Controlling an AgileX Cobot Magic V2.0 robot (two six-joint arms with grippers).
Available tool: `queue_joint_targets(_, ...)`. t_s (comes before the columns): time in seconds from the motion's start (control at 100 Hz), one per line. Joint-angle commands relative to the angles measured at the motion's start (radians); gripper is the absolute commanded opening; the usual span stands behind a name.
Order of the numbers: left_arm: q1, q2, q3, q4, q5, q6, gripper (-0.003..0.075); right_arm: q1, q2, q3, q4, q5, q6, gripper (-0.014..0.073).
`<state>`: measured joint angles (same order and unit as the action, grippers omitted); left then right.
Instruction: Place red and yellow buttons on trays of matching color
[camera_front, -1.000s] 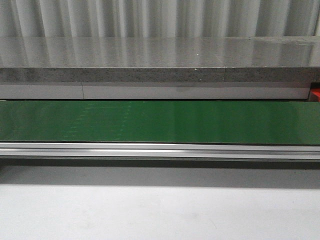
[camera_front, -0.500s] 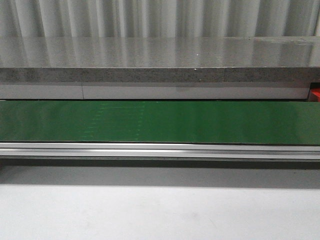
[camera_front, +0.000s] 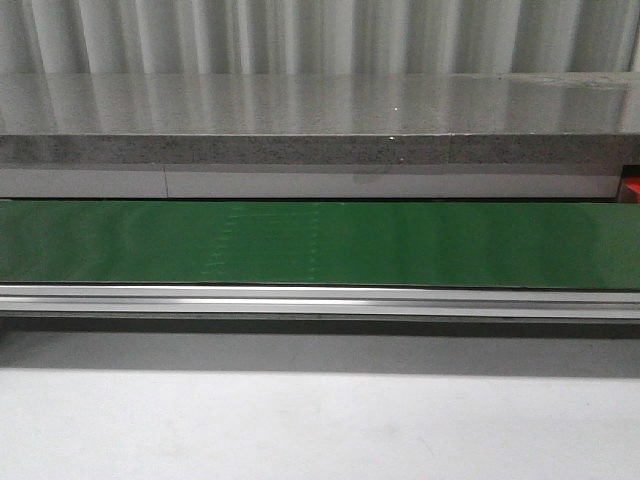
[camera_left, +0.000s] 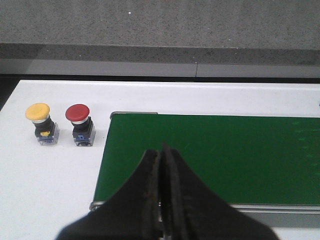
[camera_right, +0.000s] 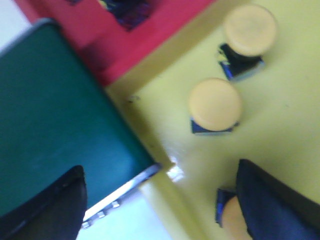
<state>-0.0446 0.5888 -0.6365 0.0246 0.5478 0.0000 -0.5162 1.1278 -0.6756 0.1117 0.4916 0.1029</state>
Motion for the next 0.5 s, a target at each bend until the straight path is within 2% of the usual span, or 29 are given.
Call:
queue_joint_targets(0.0, -0.009, 0.000, -0.028, -0.008, -0.075, 0.000, -0.0020, 0.084, -0.127, -0.042, -0.002, -0.012, -0.033, 0.0601)
queue_joint_targets(0.23, -0.009, 0.000, -0.028, -0.008, -0.075, 0.000, -0.0020, 0.312, -0.392, -0.041, -0.002, 0.014, -0.152, 0.0591)
queue_joint_targets(0.34, -0.009, 0.000, -0.028, -0.008, -0.075, 0.000, -0.0020, 0.376, -0.480, -0.040, -0.002, 0.056, -0.202, 0.0582)
queue_joint_targets(0.44, -0.009, 0.000, -0.028, -0.008, -0.075, 0.000, -0.0020, 0.398, -0.536, -0.022, -0.002, 0.071, -0.215, 0.0470)
queue_joint_targets(0.49, -0.009, 0.000, -0.028, -0.008, -0.075, 0.000, -0.0020, 0.398, -0.556, -0.010, -0.002, 0.077, -0.215, 0.0360)
